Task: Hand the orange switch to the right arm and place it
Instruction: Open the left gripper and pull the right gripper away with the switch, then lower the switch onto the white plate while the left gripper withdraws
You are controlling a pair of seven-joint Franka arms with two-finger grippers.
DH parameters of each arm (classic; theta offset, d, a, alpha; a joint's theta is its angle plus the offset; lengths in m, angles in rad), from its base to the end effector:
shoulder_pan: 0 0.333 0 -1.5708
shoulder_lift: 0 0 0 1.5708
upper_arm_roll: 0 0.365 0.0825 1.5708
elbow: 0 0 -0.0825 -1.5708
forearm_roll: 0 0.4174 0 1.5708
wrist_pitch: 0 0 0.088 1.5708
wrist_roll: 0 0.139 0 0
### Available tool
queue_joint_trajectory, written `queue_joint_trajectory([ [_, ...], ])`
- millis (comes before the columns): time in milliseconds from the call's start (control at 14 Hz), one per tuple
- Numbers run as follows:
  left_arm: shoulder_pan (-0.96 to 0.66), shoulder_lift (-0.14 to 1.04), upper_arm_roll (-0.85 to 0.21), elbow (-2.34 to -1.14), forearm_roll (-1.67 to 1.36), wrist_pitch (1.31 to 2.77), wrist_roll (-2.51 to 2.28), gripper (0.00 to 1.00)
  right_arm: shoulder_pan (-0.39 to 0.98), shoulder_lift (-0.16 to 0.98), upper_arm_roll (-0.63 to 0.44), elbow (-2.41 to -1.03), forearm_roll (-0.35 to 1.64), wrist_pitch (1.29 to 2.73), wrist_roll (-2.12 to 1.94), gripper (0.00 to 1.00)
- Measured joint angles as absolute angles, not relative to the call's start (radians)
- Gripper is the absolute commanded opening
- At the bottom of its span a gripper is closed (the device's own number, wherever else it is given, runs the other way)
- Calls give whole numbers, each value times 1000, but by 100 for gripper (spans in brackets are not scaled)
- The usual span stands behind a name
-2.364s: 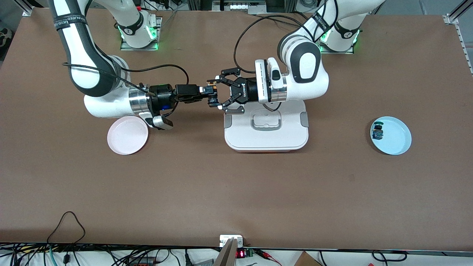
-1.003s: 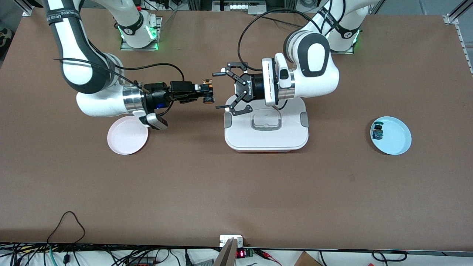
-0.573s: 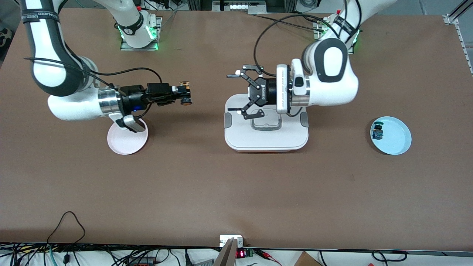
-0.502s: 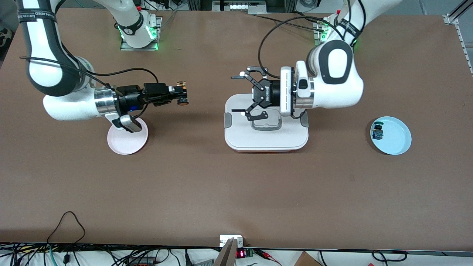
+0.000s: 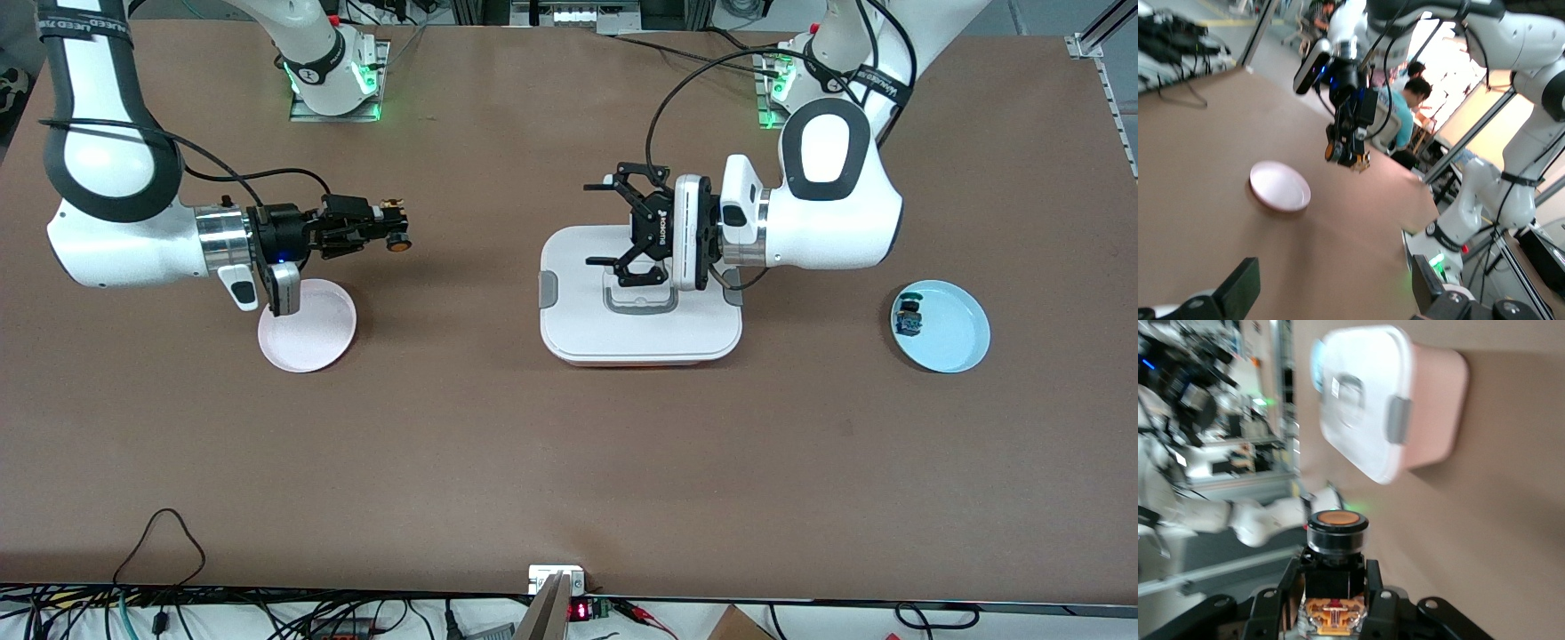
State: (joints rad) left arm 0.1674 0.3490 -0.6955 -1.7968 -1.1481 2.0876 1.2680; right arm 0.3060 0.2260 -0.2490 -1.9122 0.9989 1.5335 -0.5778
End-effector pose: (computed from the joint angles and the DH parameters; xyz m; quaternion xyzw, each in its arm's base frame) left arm 0.5897 -0.3726 0.4509 0.7000 -0.4372 0.1921 0.5309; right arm 0.5775 0.1604 0.4033 -0.8493 -0.1438 0.1348 0.4897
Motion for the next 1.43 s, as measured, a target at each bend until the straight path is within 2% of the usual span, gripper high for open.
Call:
queue_joint_trajectory([
  [430,195,348,-693,-1795,-726,1933,860,100,295,209,-262,-1870,520,1550,-757,0],
  [788,297,346,-684,-1701,-414,1639,629,100,305,212,-261,-1866,136,1773,-1026,0],
  [1075,305,345,-686,-1593,-143,1488,402,100,311,220,-260,-1925,59,1923,-1114,0],
  [1146,296,345,-688,-1528,-26,1420,313,100,314,222,-260,-1968,35,1988,-1127,0],
  [1433,274,343,-691,-1435,166,1292,161,100,315,231,-260,-2080,18,2186,-1263,0],
])
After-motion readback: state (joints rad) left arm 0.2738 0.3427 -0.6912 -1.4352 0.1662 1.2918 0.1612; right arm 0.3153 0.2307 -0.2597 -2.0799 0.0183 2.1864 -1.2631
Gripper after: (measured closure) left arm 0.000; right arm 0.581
